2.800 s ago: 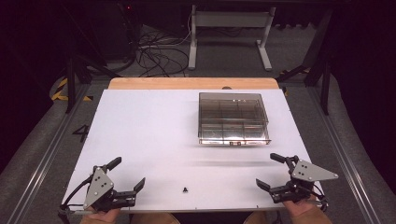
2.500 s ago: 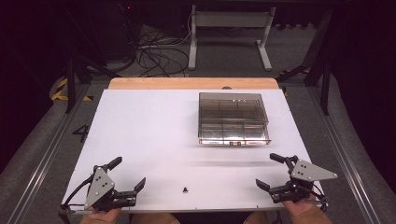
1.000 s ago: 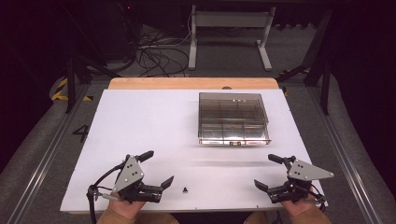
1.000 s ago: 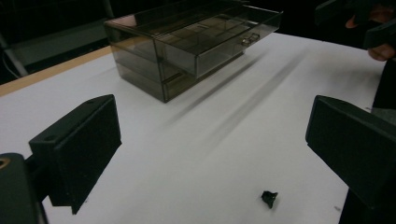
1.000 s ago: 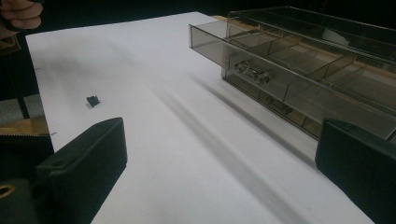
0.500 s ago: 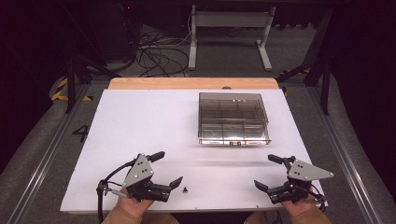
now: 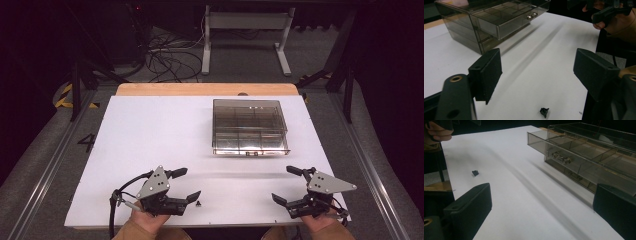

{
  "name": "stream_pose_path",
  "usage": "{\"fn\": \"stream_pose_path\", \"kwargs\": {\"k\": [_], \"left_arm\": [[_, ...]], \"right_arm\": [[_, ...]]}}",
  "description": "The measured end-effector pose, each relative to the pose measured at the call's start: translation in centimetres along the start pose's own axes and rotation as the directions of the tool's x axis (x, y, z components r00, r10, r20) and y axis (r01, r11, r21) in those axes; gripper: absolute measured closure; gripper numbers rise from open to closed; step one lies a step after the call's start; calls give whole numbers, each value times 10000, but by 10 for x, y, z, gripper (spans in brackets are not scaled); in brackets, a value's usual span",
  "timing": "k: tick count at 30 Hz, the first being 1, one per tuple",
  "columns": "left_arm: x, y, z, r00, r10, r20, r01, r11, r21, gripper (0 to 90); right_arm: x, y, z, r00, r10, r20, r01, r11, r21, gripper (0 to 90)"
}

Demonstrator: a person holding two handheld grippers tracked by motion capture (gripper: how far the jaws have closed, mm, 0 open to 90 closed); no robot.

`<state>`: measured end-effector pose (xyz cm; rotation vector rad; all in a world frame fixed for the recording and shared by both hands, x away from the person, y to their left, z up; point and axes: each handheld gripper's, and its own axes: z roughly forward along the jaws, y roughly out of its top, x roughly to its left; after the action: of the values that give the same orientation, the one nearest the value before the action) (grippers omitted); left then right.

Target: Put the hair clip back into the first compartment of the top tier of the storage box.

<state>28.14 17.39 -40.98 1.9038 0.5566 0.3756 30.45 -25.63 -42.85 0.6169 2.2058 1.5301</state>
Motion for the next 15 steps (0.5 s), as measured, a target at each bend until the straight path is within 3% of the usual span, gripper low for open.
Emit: {"fn": "stream_pose_path", "kwargs": {"k": [6,15], "left_arm": [[-4,-1,8,9997,248,-7,-246,9958,878,283],[0,-7,20,9990,-149,423,70,9833,1818,319]], "right_arm": [[0,0,1,10000,-31,-11,31,10000,39,28],[0,-1,1,10000,-43,-86,44,9999,103,28]]}}
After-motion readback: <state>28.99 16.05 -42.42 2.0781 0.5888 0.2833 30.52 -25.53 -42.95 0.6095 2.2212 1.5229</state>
